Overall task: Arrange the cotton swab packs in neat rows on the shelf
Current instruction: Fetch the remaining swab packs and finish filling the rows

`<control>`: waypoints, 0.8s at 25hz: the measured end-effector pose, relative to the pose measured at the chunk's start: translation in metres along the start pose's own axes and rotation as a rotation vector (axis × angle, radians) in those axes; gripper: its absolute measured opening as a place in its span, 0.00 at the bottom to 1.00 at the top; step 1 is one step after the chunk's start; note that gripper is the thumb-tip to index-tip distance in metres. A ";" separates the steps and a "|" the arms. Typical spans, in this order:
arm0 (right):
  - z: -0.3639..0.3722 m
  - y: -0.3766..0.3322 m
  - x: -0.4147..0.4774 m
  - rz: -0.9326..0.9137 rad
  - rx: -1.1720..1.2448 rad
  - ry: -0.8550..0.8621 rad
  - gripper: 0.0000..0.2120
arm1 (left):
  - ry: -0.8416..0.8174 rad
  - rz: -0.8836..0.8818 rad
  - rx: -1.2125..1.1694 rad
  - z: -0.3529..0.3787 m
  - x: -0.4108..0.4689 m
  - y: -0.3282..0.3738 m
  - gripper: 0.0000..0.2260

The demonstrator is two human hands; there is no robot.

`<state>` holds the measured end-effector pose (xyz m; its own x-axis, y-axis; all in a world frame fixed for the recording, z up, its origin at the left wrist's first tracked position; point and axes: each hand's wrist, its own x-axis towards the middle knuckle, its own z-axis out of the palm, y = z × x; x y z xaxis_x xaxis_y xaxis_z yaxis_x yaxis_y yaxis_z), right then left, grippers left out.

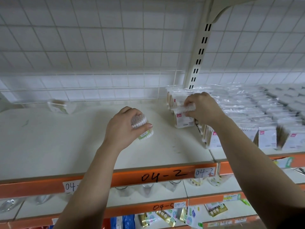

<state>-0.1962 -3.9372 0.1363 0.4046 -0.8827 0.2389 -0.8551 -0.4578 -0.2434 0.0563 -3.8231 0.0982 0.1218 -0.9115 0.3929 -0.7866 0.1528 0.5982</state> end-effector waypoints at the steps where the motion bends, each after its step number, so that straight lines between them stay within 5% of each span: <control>1: 0.002 0.001 0.001 0.016 -0.030 0.029 0.14 | -0.004 0.003 -0.015 0.000 0.000 -0.001 0.17; 14: 0.005 -0.004 -0.015 0.101 0.046 0.297 0.13 | -0.110 0.056 -0.177 -0.007 0.012 0.007 0.14; 20: -0.011 0.015 -0.042 0.090 0.112 0.402 0.09 | -0.033 0.121 -0.222 0.005 0.024 0.046 0.16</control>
<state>-0.2297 -3.9056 0.1331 0.1526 -0.8183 0.5542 -0.8316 -0.4093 -0.3755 0.0204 -3.8401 0.1319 0.0126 -0.8928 0.4502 -0.6416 0.3382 0.6885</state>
